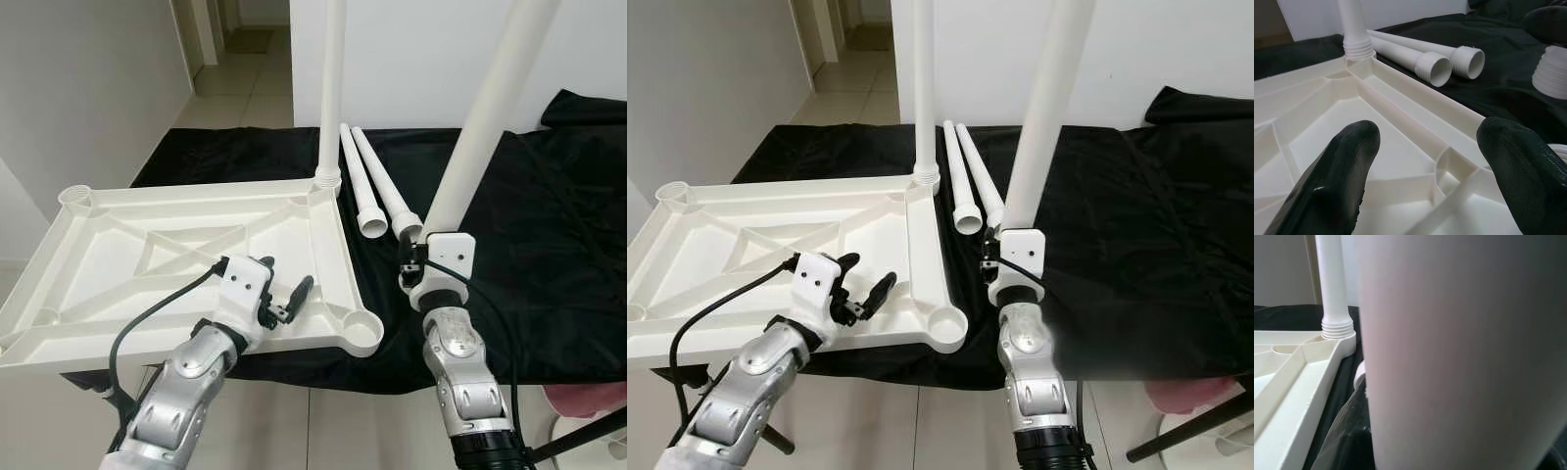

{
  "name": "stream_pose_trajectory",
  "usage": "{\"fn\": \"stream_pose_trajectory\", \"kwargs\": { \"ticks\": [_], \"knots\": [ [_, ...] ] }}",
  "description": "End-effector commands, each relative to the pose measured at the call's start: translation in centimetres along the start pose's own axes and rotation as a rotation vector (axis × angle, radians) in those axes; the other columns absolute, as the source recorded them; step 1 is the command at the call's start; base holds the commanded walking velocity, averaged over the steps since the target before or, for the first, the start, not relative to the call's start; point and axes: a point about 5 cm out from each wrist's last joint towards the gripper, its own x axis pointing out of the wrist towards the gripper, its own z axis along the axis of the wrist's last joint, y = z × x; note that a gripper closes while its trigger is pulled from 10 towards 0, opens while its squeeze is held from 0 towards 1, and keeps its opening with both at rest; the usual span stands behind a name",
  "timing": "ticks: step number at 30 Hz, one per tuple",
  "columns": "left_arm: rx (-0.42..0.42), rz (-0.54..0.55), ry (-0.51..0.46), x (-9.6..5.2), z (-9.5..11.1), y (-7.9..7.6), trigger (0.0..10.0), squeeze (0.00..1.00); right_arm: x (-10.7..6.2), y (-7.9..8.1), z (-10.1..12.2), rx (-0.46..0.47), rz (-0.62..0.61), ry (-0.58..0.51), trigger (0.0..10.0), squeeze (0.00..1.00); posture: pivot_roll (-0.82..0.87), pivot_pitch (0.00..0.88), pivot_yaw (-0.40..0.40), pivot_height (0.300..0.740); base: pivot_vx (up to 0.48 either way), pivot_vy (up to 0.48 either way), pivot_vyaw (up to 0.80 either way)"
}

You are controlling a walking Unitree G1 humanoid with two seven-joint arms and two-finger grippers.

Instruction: Building children table

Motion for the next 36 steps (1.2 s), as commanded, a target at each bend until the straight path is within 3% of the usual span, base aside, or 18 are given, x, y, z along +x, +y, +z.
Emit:
{"fn": "stream_pose_trajectory", "kwargs": {
  "ticks": [1,5,8,13,18,26,36],
  "knots": [
    [-0.008,-0.149,0.025,-0.5,-0.1,-0.9,10.0,0.0,0.0,0.0,0.1,0.004,0.007,-0.009,10.0,0.0,0.0,0.007,0.052,0.74,0.0,0.0,0.0],
    [-0.002,-0.241,0.046,-1.2,-0.1,-1.2,10.0,0.0,0.1,-0.4,-0.2,-0.002,0.001,0.001,10.0,0.0,0.0,0.0,0.048,0.74,0.0,0.0,0.0],
    [0.125,-0.382,0.135,-2.3,-0.9,-0.9,10.0,0.0,0.8,-0.8,-0.2,-0.013,0.01,-0.01,10.0,0.0,0.02,0.0,0.036,0.74,0.0,0.0,0.0],
    [0.068,-0.458,0.215,-3.3,-1.2,-0.5,10.0,0.0,1.4,-0.5,0.0,-0.022,0.024,-0.024,10.0,0.0,0.01,0.0,0.049,0.74,0.0,0.0,0.0],
    [0.075,-0.476,0.246,-3.5,-1.5,-0.6,10.0,0.0,1.3,-0.4,-0.2,-0.02,0.023,-0.018,10.0,0.0,0.02,0.0,0.055,0.74,0.0,0.0,0.0],
    [0.117,-0.438,0.338,-3.4,-2.8,0.4,10.0,0.0,1.2,-0.3,-0.5,-0.022,0.016,-0.01,10.0,0.0,0.02,0.002,0.065,0.74,0.0,0.0,0.0],
    [0.131,-0.37,0.419,-2.2,-3.5,1.1,10.0,0.0,1.7,-0.2,-0.6,-0.029,0.002,-0.011,10.0,0.0,0.02,0.008,0.081,0.74,0.0,0.0,0.0]
  ]
}}
